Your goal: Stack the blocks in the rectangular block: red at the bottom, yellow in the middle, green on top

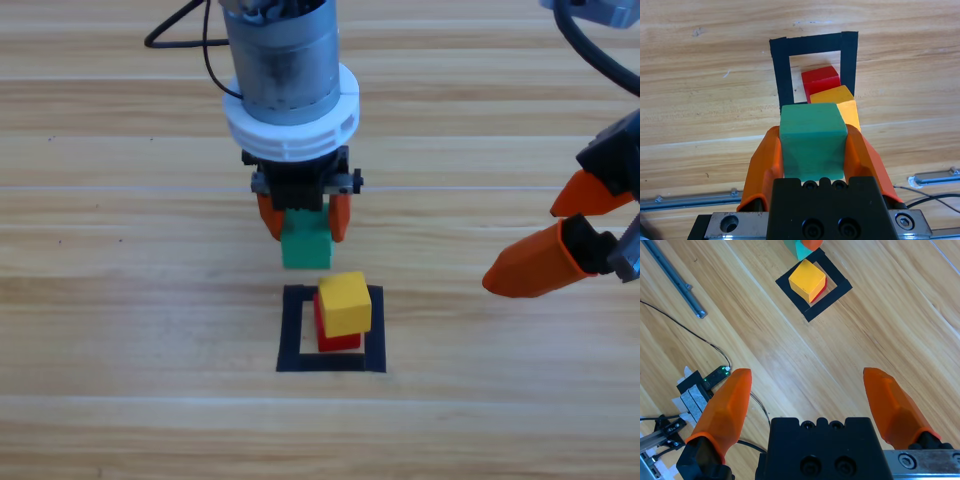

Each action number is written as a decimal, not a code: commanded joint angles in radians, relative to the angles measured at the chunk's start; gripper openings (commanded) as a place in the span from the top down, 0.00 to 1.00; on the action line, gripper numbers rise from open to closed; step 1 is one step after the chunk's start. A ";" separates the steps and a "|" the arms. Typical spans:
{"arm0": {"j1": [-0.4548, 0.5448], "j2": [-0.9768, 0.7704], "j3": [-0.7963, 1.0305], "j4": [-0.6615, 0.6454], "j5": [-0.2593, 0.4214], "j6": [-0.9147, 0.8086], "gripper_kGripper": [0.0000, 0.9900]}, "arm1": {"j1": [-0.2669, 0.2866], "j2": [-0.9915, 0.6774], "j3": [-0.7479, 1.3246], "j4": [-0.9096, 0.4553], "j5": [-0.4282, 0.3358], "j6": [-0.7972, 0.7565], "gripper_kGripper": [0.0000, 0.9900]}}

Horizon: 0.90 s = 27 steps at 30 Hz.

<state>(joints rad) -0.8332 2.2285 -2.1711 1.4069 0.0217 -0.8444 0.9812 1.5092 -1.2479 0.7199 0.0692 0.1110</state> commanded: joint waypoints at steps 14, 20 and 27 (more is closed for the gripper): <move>-0.033 0.076 -0.053 0.009 0.017 -0.002 1.00 | -0.029 0.026 0.028 -0.008 0.003 0.006 0.01; -0.041 0.083 -0.056 0.009 0.017 -0.002 1.00 | -0.029 0.026 0.028 -0.008 0.001 0.006 0.01; -0.060 0.097 -0.065 0.009 0.020 -0.005 1.00 | -0.029 0.028 0.028 -0.008 0.000 0.006 0.01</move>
<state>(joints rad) -0.8524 2.2711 -2.2324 1.4070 0.0260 -0.8461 0.9812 1.5092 -1.2479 0.7199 0.0692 0.1110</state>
